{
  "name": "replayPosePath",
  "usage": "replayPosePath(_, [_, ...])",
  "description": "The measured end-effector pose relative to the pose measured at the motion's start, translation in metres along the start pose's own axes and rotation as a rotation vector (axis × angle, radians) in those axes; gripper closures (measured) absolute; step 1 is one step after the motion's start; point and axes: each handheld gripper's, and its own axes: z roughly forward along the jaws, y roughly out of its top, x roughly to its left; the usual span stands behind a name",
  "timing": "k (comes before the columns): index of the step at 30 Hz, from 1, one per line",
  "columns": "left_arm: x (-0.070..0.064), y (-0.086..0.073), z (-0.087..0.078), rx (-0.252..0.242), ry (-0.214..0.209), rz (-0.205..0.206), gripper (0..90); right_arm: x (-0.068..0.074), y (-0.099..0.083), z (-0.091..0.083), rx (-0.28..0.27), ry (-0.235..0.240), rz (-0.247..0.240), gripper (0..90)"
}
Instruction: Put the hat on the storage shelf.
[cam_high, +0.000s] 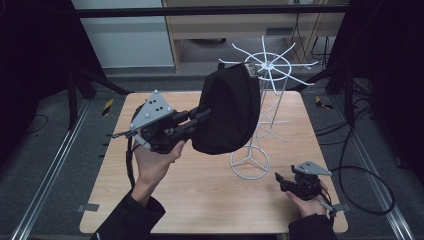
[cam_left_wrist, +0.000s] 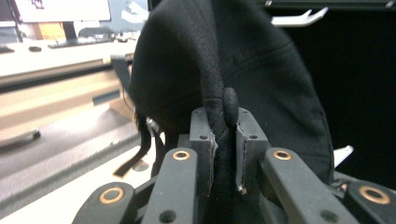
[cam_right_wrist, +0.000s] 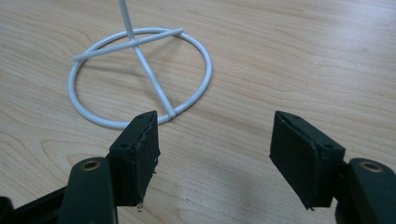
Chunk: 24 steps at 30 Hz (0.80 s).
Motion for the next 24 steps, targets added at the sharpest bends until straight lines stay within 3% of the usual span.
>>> replayPosePath(7, [0.003, -0.024, 0.015, 0.069, 0.01, -0.008, 78.9, 0.0, 0.0, 0.0, 0.001, -0.002, -0.004, 32.8])
replayPosePath(13, [0.005, -0.036, 0.02, 0.088, 0.016, -0.009, 73.1, 0.0, 0.0, 0.0, -0.001, 0.0, -0.002, 32.8])
replayPosePath(17, [0.006, -0.043, 0.011, 0.09, 0.022, -0.006, 56.0, 0.0, 0.0, 0.0, -0.002, -0.001, -0.003, 32.8])
replayPosePath(24, [0.012, -0.064, -0.024, 0.079, 0.072, -0.018, 40.5, 0.0, 0.0, 0.0, -0.001, -0.004, -0.006, 32.7])
